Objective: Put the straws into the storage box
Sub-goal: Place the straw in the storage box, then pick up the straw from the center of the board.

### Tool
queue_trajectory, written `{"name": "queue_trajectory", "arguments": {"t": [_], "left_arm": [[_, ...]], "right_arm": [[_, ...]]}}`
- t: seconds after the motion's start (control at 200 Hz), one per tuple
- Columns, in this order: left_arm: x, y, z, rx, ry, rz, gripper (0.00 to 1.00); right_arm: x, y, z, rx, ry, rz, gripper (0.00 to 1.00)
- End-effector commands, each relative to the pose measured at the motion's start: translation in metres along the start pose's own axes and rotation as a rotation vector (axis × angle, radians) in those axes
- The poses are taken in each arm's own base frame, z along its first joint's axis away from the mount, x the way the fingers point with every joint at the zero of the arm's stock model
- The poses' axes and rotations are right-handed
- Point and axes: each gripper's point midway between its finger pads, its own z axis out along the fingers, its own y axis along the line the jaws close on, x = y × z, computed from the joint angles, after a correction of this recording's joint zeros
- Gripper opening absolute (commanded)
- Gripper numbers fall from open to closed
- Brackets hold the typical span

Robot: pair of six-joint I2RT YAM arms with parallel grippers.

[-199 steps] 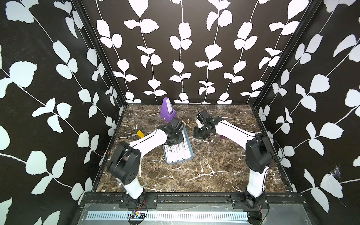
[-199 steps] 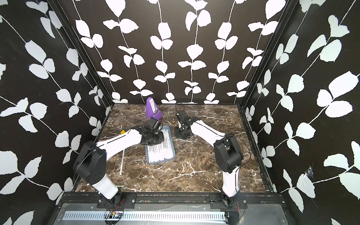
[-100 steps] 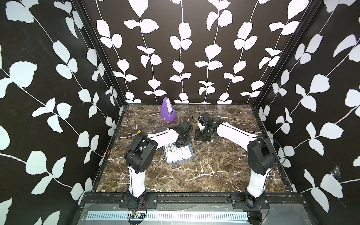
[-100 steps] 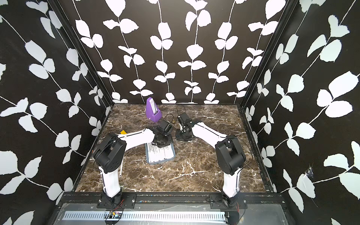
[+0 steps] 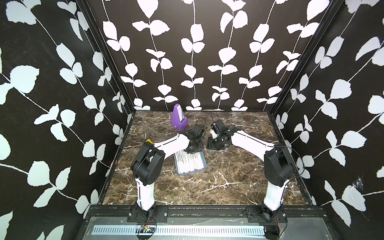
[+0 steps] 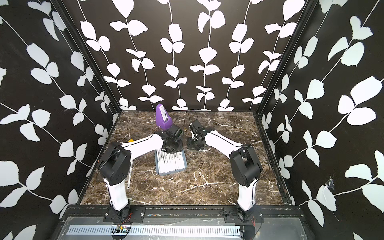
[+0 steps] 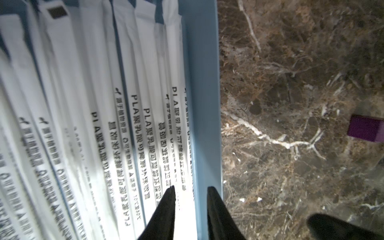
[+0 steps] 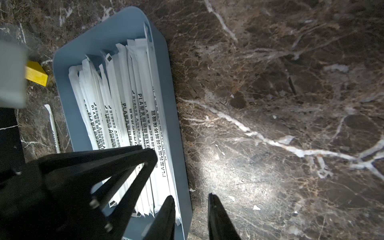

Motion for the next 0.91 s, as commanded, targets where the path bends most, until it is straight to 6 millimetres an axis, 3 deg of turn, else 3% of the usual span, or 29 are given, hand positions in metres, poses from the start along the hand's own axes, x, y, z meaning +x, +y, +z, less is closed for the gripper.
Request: {"name": "queue_trajectory", "arguments": {"t": [0.0,0.115,0.185,0.25,0.38,0.545,0.73,0.9], "left_arm": [[-0.012,0.039,-0.059,-0.051,-0.079,0.013,0.34],[-0.013,0.108,-0.095,-0.180,-0.128,0.036,0.42],[-0.006,0.155,-0.106,-0.268,-0.112,0.023,0.45],[0.003,0.191,-0.107,-0.281,-0.069,-0.020,0.46],[0.021,0.237,-0.101,-0.261,0.072,-0.080,0.46],[0.032,0.271,-0.089,-0.320,0.208,-0.096,0.46],[0.027,0.278,-0.073,-0.293,0.226,-0.103,0.44],[0.032,0.300,-0.064,-0.293,0.266,-0.140,0.38]], "right_arm": [[-0.003,0.006,-0.005,-0.010,-0.016,-0.017,0.29],[0.002,0.012,-0.001,-0.001,-0.004,-0.066,0.29],[0.006,0.014,0.004,0.010,0.011,-0.097,0.29],[0.008,0.016,0.007,0.012,0.015,-0.109,0.30],[0.008,0.021,0.010,-0.017,0.007,-0.103,0.30],[0.011,0.024,0.014,-0.036,0.020,-0.108,0.30],[0.012,0.024,0.014,-0.037,0.030,-0.125,0.30],[0.013,0.025,0.014,-0.038,0.034,-0.126,0.30]]}}
